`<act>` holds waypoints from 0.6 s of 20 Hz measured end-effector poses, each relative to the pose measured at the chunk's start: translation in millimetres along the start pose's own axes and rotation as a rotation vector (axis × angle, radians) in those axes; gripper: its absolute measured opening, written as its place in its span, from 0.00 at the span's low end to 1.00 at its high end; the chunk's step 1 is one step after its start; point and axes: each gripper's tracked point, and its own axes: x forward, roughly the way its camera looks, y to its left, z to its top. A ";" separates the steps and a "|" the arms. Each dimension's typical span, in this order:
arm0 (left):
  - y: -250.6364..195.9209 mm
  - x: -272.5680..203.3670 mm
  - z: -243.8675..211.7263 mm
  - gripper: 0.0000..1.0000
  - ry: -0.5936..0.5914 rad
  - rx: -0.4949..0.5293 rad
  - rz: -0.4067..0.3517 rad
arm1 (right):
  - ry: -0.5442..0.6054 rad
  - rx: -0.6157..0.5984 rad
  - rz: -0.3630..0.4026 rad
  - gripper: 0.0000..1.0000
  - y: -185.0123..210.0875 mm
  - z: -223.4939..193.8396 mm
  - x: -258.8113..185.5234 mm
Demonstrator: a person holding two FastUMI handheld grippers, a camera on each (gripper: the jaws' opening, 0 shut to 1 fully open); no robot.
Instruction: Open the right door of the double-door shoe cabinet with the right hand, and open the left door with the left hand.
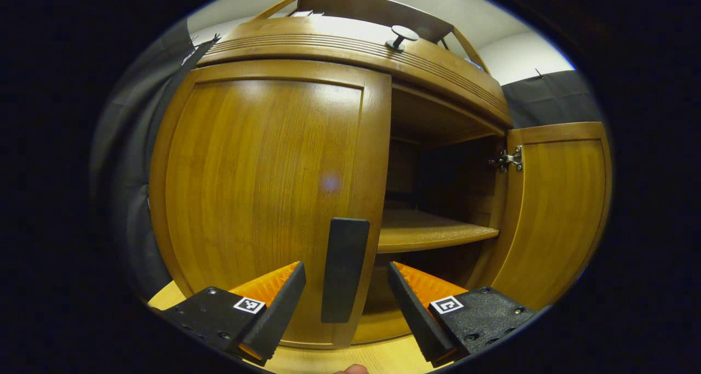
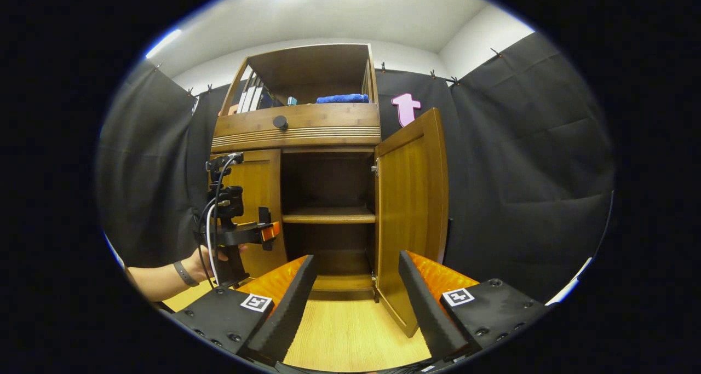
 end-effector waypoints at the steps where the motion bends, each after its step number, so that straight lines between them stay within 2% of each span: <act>1: -1.0 4.7 -3.6 0.95 0.002 0.007 0.001 | -0.001 0.000 -0.002 0.98 -0.3 2.1 0.7; 2: -2.2 9.3 -6.7 0.92 0.004 0.015 0.002 | -0.001 -0.003 -0.004 0.98 -0.5 2.6 1.4; 5: 0.7 11.8 -8.8 0.90 -0.009 0.043 0.036 | -0.003 -0.014 -0.016 0.98 -2.5 3.1 5.9; 7: 12.2 15.3 -10.0 0.91 -0.012 0.085 0.098 | -0.009 -0.010 -0.016 0.98 -1.8 4.8 9.6; 9: 5.5 16.1 -14.1 0.62 -0.003 0.057 0.058 | -0.006 -0.006 -0.005 0.98 0.9 2.6 8.7; 11: 4.0 12.1 -15.4 0.34 0.008 0.068 0.048 | 0.000 -0.009 -0.003 0.98 0.8 0.8 7.7; 12: 3.2 13.7 -16.4 0.32 0.012 0.064 0.045 | 0.004 -0.009 -0.002 0.98 0.4 -0.5 7.3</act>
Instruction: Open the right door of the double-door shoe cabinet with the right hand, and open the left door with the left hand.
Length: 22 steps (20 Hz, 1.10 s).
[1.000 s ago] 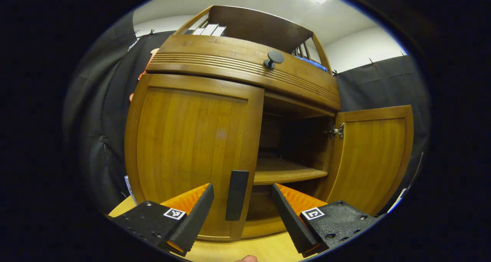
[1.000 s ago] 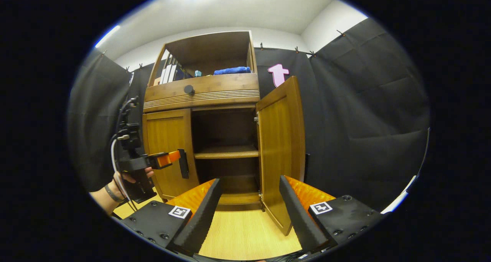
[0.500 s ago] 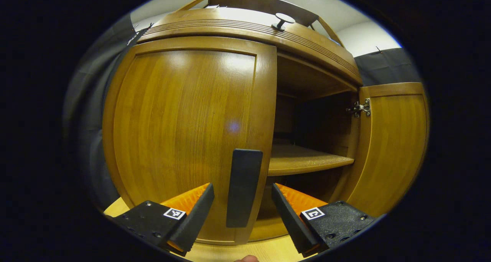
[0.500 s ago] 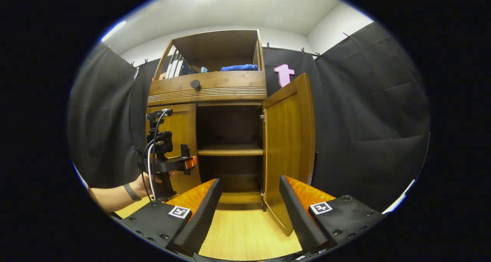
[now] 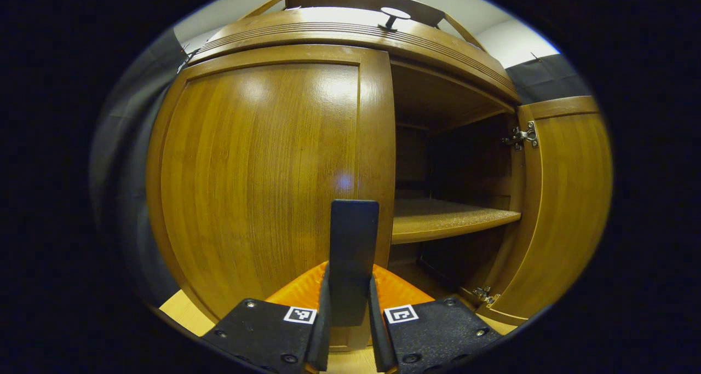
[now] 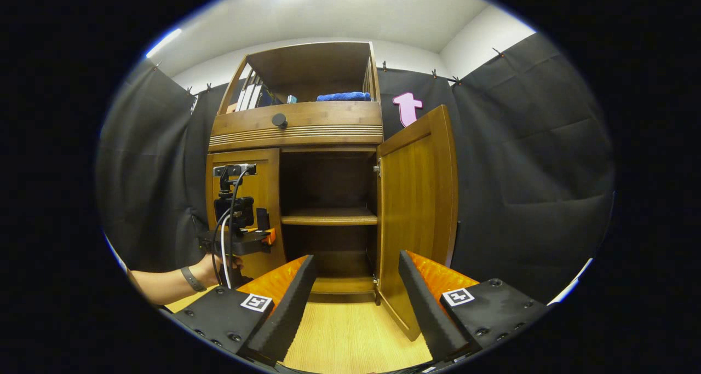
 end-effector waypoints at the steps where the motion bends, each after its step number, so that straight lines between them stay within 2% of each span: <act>1: -0.2 -1.7 0.0 0.31 -0.005 0.003 0.001 | 0.007 0.001 0.002 0.98 0.4 -0.9 -0.2; 4: 1.4 -13.6 5.1 0.31 -0.033 0.039 0.008 | 0.038 0.008 0.003 0.98 1.3 -9.1 -4.5; 12: 13.2 -92.0 3.0 0.31 -0.006 0.008 -0.016 | 0.063 0.006 0.011 0.98 4.5 -11.8 -12.3; 22: 55.8 -171.8 6.6 0.30 -0.021 0.019 0.024 | 0.060 0.011 0.051 0.98 14.6 -12.9 -21.8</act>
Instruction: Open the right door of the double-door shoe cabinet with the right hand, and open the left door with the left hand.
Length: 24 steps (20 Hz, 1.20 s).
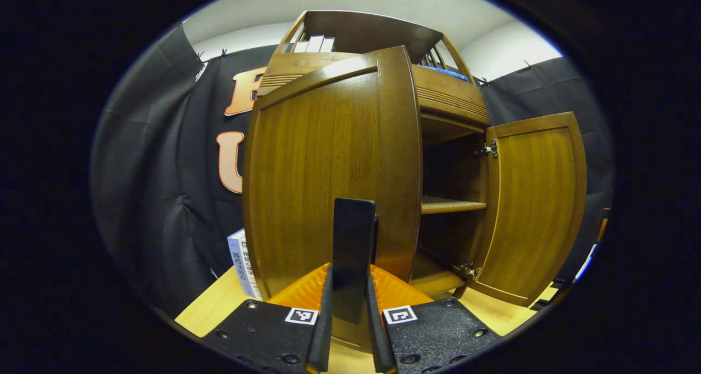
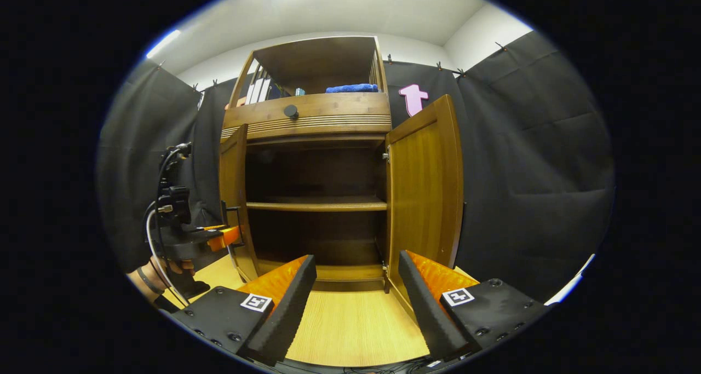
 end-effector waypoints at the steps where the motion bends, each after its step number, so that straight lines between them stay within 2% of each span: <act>1: 5.1 -5.7 0.1 0.30 -0.001 0.001 0.006 | 0.001 0.001 0.004 0.98 0.3 -0.4 -0.3; 5: 25.4 -23.2 0.6 0.30 -0.007 -0.021 0.046 | 0.006 0.012 0.020 0.98 5.8 -3.3 -2.6; 10: 56.3 -39.6 5.3 0.30 -0.044 -0.081 0.131 | -0.002 -0.006 0.031 0.98 6.7 -1.5 -6.2; 15: 90.3 -56.4 4.4 0.29 -0.048 -0.042 0.194 | -0.005 -0.011 0.056 0.98 11.7 -1.1 -3.5; 19: 122.5 -65.0 -5.8 0.29 -0.030 -0.052 0.264 | -0.005 -0.028 0.081 0.98 16.3 -2.3 -4.5; 21: 133.7 -70.7 -5.5 0.32 -0.038 -0.072 0.262 | -0.004 -0.030 0.090 0.98 17.2 -2.5 -4.8; 22: 136.5 -71.2 -7.2 0.25 -0.038 -0.077 0.252 | -0.003 -0.029 0.094 0.98 18.3 -3.5 -4.4; 23: 138.9 -71.0 -7.2 0.33 -0.041 -0.074 0.240 | -0.002 -0.028 0.098 0.97 19.6 -4.1 -4.3; 24: 140.6 -73.0 -6.3 0.33 -0.044 -0.072 0.228 | -0.001 -0.026 0.100 0.89 19.6 -3.5 -3.4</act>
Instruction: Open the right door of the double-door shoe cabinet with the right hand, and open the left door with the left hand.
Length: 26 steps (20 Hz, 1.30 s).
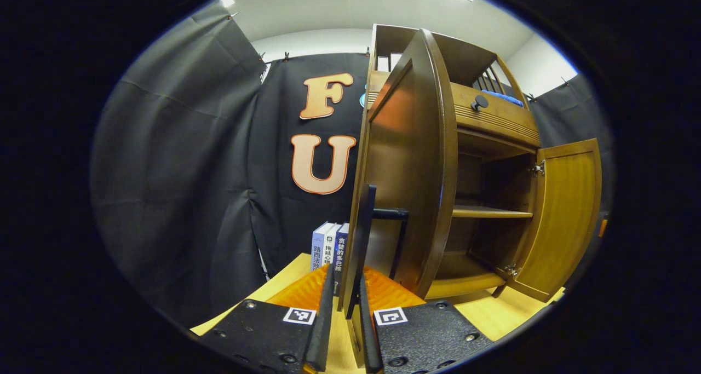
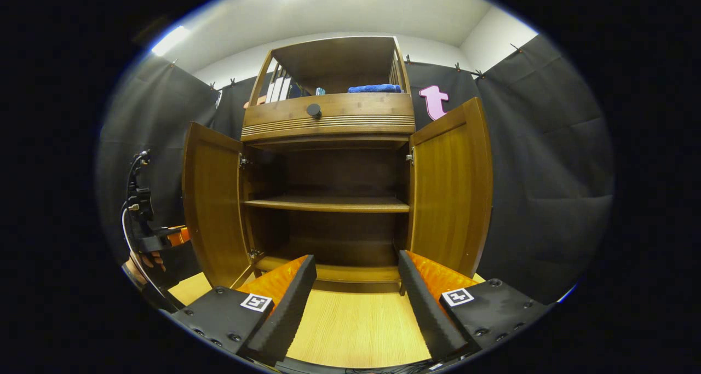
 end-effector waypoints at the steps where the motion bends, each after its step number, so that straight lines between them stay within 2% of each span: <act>1: 0.2 0.5 -1.1 0.25 -0.004 -0.002 -0.015 | 0.001 0.003 0.001 0.97 -0.4 -0.4 0.8; 4: 16.8 1.5 1.4 0.25 -0.006 -0.007 -0.059 | 0.008 0.019 0.001 0.97 0.4 -3.1 2.3; 5: 21.6 3.2 1.9 0.26 -0.003 -0.003 -0.070 | 0.011 0.026 0.001 0.89 0.5 -3.6 2.8; 6: 23.7 3.5 1.1 0.18 0.000 0.000 -0.081 | 0.013 0.032 0.000 0.97 -0.1 -3.7 3.8; 7: 25.3 3.4 0.8 0.27 0.004 0.004 -0.088 | 0.016 0.038 0.000 0.89 -0.3 -4.5 3.9; 9: 26.1 1.8 1.5 0.28 0.013 0.021 -0.097 | 0.017 0.041 -0.006 0.89 -1.1 -4.1 4.7; 10: 25.8 -1.3 3.1 0.29 0.012 0.036 -0.104 | 0.016 0.041 -0.010 0.97 -1.9 -4.4 5.4; 11: 25.4 -3.4 3.4 0.29 0.012 0.051 -0.110 | 0.016 0.041 -0.013 0.97 -2.2 -4.5 5.9; 12: 24.8 -6.4 3.8 0.30 0.013 0.059 -0.114 | 0.015 0.043 -0.015 0.89 -3.1 -3.7 6.0; 14: 24.7 -12.3 5.2 0.31 0.013 0.069 -0.119 | 0.014 0.045 -0.019 0.89 -5.0 -2.7 9.1; 15: 25.3 -14.8 5.4 0.32 0.013 0.073 -0.119 | 0.015 0.046 -0.018 0.97 -6.6 -2.3 12.5; 17: 25.3 -21.9 9.8 0.29 0.009 0.076 -0.116 | 0.016 0.050 -0.015 0.97 -6.8 -1.6 15.9; 21: 22.8 -40.0 30.9 0.28 -0.025 0.100 -0.108 | 0.012 0.054 -0.018 0.97 -9.5 4.1 22.9; 22: 21.5 -44.8 38.2 0.28 -0.040 0.110 -0.107 | 0.010 0.058 -0.018 1.00 -9.8 4.8 23.7; 24: 17.4 -53.7 56.6 0.30 -0.072 0.131 -0.105 | 0.010 0.070 -0.017 0.97 -9.2 4.3 26.2; 25: 13.4 -57.2 66.2 0.30 -0.093 0.138 -0.110 | 0.010 0.073 -0.016 0.89 -8.7 4.4 26.6; 26: 8.0 -60.7 77.0 0.28 -0.115 0.144 -0.115 | 0.008 0.073 -0.016 0.89 -9.0 5.0 28.2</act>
